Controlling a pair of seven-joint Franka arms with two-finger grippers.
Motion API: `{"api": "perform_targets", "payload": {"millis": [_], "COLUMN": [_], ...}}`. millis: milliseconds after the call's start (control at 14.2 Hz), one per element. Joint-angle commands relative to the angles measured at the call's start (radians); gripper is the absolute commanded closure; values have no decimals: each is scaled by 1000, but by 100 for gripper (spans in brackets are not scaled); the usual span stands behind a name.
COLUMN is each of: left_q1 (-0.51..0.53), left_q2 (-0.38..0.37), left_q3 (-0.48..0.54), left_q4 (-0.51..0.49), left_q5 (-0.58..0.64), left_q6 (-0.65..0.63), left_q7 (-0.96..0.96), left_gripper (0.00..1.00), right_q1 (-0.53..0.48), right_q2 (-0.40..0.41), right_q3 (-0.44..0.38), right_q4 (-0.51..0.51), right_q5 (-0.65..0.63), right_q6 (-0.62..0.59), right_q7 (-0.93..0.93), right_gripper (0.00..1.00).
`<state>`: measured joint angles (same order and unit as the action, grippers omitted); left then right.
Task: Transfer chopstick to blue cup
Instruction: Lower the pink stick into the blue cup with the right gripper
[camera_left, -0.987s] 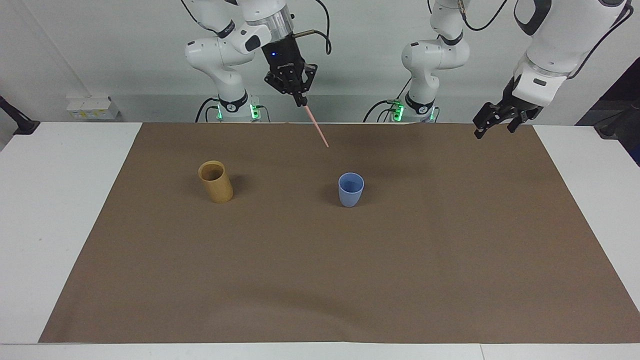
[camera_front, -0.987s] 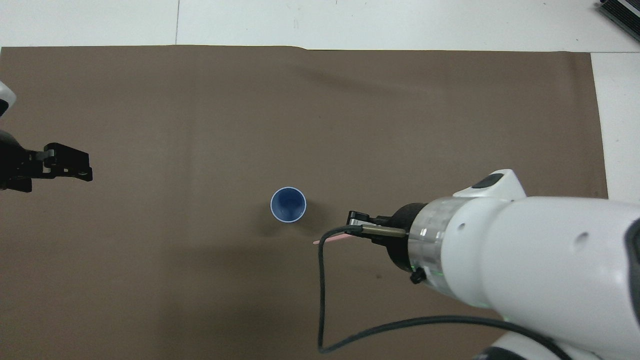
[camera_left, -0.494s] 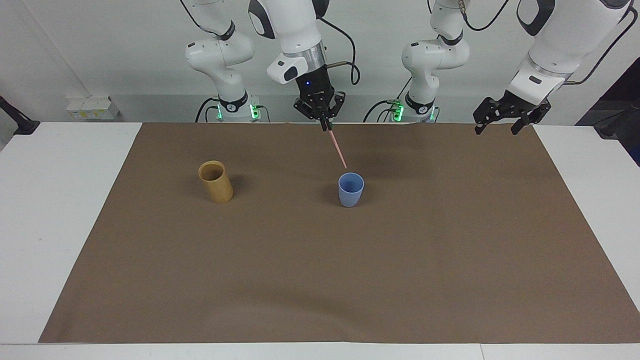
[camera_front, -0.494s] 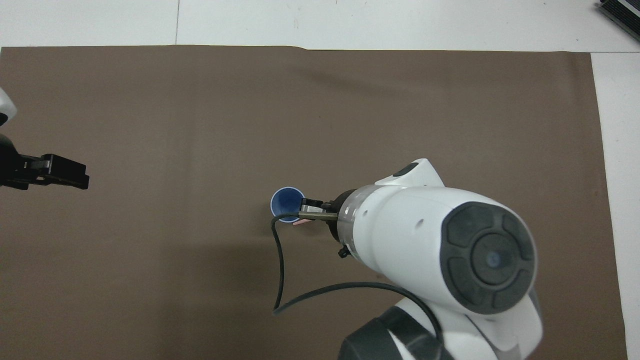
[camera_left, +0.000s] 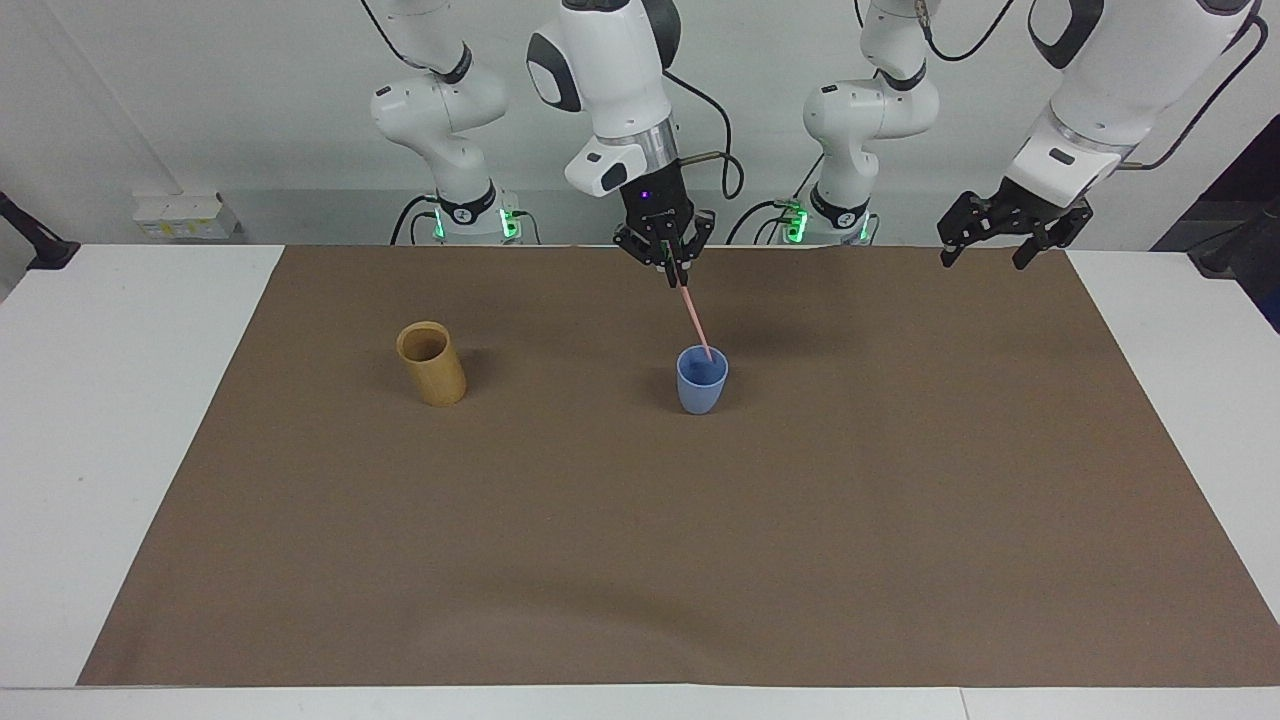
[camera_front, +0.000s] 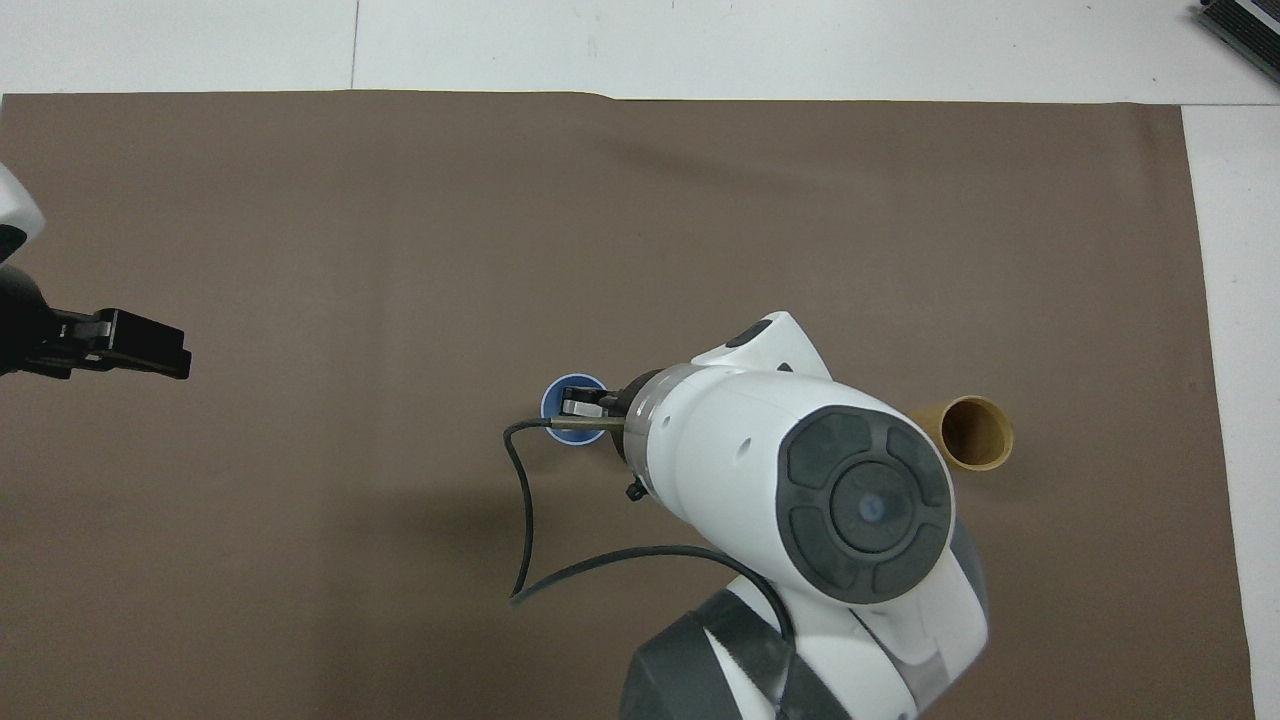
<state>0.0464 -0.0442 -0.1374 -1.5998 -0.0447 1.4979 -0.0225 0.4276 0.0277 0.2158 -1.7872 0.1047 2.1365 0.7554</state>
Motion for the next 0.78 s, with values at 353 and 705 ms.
{"api": "perform_targets", "payload": {"millis": [353,705], "left_q1": [21,20], "left_q2": [-20,-20], "left_q3": [1,-1], "left_q4": [11,11], "left_q5": [-12,-12], "left_q6": [-15,-15], "left_q7": [16,16], "left_gripper": [0,0], "right_q1": [-18,-15], "right_q2": [0,34], "right_q3": [2,2], "right_q4": [-12,-26], "right_q5": [-19,-19], "right_q6": [9,55], "right_q7": [-19,-47], "right_gripper": [100,100]}}
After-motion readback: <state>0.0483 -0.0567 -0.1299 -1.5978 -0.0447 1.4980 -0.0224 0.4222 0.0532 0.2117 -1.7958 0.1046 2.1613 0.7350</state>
